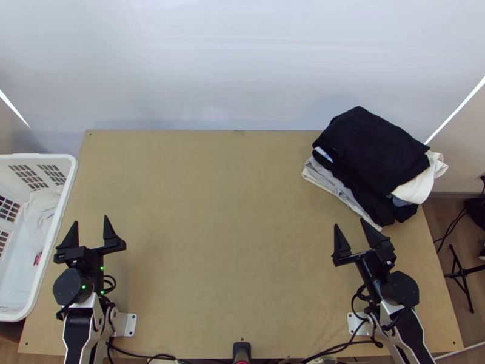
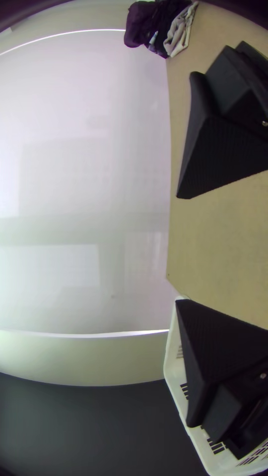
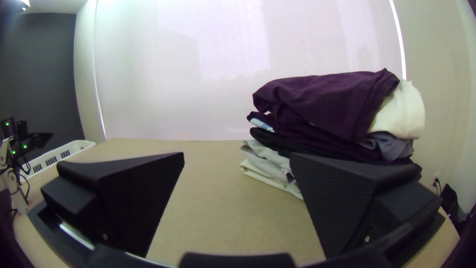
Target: Fold the t-shirt
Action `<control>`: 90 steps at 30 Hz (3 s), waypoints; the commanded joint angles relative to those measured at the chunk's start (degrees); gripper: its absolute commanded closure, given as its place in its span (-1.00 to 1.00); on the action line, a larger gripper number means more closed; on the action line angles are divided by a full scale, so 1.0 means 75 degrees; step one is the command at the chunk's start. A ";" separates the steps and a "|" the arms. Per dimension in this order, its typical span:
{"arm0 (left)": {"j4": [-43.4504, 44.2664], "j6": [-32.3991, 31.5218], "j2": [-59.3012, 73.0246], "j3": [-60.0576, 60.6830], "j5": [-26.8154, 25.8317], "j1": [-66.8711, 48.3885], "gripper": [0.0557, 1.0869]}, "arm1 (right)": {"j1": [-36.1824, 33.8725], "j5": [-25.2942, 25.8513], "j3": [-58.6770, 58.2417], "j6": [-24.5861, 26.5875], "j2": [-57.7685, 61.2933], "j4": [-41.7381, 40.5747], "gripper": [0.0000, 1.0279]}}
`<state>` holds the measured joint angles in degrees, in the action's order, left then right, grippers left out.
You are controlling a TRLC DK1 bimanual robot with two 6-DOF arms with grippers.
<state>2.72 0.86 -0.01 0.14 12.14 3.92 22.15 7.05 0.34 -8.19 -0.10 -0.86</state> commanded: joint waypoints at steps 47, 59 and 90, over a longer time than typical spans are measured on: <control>-0.0234 0.0166 0.2580 -0.4730 0.0655 -0.0054 -0.92 | 0.0000 0.0009 0.0002 0.0002 0.0001 -0.0002 -0.93; -0.3433 -0.1099 0.7314 -0.9054 0.0069 0.4012 -0.91 | 0.0000 -0.0002 0.0002 0.0002 0.0001 -0.0002 -0.93; -0.6070 -0.1334 1.8810 -1.5359 -0.1701 0.6942 -0.91 | 0.0000 -0.0002 0.0002 0.0002 0.0001 -0.0002 -0.93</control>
<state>-42.37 -9.82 124.51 -105.75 0.58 54.83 22.15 7.05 0.34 -8.19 -0.10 -0.86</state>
